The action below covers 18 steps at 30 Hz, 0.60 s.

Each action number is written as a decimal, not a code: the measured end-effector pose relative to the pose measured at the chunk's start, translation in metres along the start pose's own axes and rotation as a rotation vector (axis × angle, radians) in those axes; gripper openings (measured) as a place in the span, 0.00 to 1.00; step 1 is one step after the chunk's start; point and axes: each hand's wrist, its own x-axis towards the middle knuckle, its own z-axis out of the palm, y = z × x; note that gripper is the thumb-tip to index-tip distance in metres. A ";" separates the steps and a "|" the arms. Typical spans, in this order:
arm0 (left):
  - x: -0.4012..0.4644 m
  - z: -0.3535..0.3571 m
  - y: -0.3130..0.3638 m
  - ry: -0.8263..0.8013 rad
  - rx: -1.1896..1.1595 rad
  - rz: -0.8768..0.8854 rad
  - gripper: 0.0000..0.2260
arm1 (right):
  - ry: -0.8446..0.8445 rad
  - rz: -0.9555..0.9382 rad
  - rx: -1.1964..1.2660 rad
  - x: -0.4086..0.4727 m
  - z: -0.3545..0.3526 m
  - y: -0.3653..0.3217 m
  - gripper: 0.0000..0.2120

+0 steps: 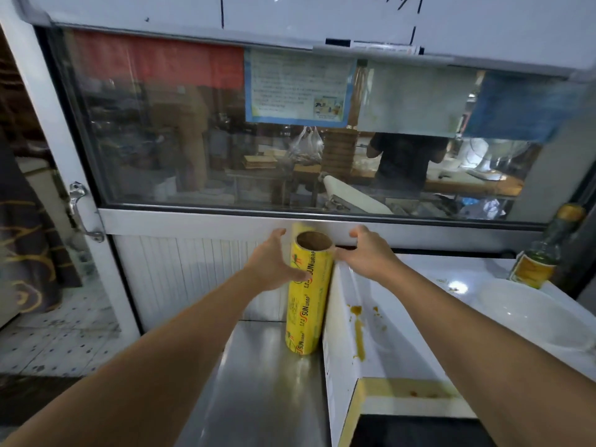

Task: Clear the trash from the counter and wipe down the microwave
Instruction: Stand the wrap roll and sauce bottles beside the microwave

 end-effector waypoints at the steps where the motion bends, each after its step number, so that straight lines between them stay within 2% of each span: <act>1: -0.007 -0.002 0.003 -0.002 -0.014 0.007 0.46 | 0.008 0.005 0.006 -0.009 -0.004 -0.001 0.32; 8: -0.047 0.011 0.033 -0.060 -0.070 0.124 0.38 | 0.090 0.093 0.016 -0.071 -0.040 0.011 0.33; 13: -0.067 0.035 0.061 -0.116 -0.036 0.153 0.43 | 0.140 0.179 0.052 -0.107 -0.065 0.033 0.34; 18: -0.088 0.059 0.094 -0.171 -0.059 0.203 0.43 | 0.176 0.233 0.067 -0.137 -0.089 0.060 0.35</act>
